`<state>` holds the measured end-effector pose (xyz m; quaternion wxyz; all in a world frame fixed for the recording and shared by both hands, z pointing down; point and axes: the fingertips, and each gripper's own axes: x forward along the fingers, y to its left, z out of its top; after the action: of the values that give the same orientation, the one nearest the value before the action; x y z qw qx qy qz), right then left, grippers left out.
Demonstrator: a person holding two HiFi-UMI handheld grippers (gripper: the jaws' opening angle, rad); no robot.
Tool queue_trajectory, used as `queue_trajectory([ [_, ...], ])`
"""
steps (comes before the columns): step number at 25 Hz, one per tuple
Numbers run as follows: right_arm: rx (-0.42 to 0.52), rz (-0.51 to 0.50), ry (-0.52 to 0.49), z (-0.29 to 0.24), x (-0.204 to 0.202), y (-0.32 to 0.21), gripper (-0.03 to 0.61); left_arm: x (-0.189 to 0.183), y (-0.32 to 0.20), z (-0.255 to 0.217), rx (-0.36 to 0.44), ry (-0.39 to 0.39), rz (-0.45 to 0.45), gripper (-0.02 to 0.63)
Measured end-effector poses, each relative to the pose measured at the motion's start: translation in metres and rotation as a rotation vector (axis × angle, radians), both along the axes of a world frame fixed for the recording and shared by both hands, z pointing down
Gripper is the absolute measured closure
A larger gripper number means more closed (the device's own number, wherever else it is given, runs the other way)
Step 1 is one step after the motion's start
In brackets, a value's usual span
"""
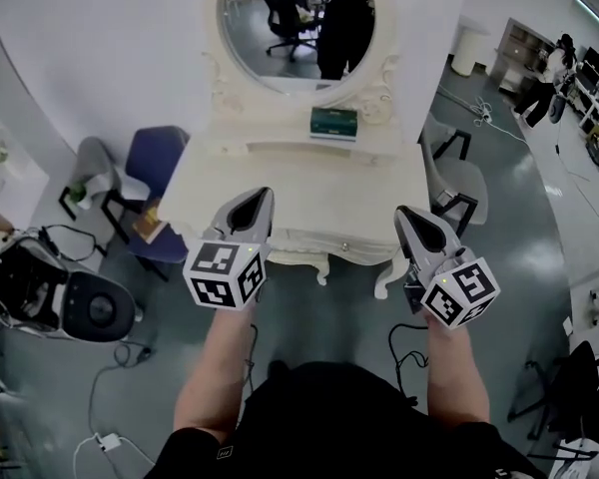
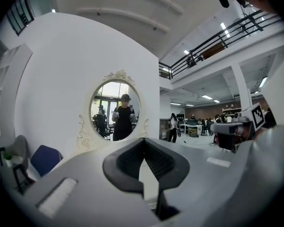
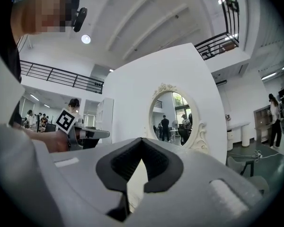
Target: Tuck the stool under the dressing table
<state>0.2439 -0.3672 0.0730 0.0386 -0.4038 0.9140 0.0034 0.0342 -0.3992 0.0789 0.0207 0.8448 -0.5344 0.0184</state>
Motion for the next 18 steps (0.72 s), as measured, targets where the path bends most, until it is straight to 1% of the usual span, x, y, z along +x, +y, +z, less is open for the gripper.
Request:
queue_trajectory([
  [4, -0.047, 0.023, 0.019, 0.025, -0.006, 0.001, 0.577, -0.003, 0.000, 0.017, -0.017, -0.062, 0.022, 0.597],
  [8, -0.078, 0.028, 0.023, 0.038, -0.010, 0.001, 0.577, -0.006, -0.001, 0.028, -0.047, -0.063, 0.038, 0.597],
  [14, -0.075, 0.015, 0.023, 0.036, -0.019, 0.001, 0.577, -0.016, -0.001, 0.034, -0.077, -0.054, 0.040, 0.595],
  [18, -0.077, 0.003, 0.021, 0.038, -0.026, -0.001, 0.577, -0.021, -0.002, 0.038, -0.086, -0.064, 0.035, 0.595],
])
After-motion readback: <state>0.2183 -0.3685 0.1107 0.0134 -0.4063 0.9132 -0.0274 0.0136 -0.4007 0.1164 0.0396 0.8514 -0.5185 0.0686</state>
